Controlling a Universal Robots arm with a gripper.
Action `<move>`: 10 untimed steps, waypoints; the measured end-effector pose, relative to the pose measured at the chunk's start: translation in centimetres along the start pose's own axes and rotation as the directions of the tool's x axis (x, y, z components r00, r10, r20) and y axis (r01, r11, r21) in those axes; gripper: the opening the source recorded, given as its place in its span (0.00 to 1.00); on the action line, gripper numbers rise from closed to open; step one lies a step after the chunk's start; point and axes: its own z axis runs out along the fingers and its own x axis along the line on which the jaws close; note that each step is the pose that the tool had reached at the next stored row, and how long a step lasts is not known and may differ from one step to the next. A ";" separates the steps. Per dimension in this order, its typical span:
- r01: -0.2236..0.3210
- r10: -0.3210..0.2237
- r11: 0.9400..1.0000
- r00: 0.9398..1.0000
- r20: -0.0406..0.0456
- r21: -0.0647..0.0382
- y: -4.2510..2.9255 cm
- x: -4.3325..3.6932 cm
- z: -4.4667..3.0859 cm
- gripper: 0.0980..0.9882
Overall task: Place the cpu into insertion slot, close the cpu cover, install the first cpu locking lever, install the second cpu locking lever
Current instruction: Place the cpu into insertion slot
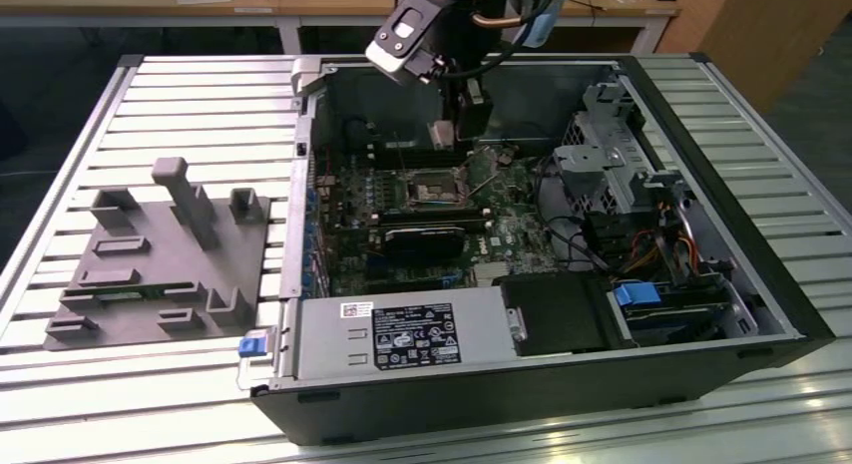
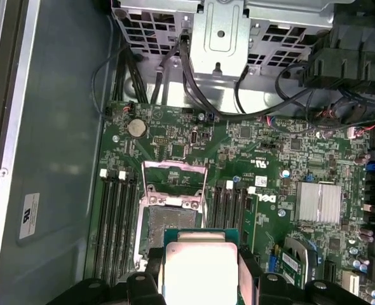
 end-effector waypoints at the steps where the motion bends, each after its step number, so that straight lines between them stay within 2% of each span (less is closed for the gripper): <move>1: 0.000 0.000 1.000 1.000 0.000 0.000 0.00 0.00 0.05 0.50; 6: 0.000 0.000 1.000 1.000 0.000 0.000 -0.02 -0.01 0.30 0.50; 7: 0.000 0.000 1.000 1.000 0.000 0.000 -0.05 -0.01 0.59 0.50; 10: 0.000 0.000 1.000 1.000 0.000 0.000 -0.06 -0.01 0.77 0.50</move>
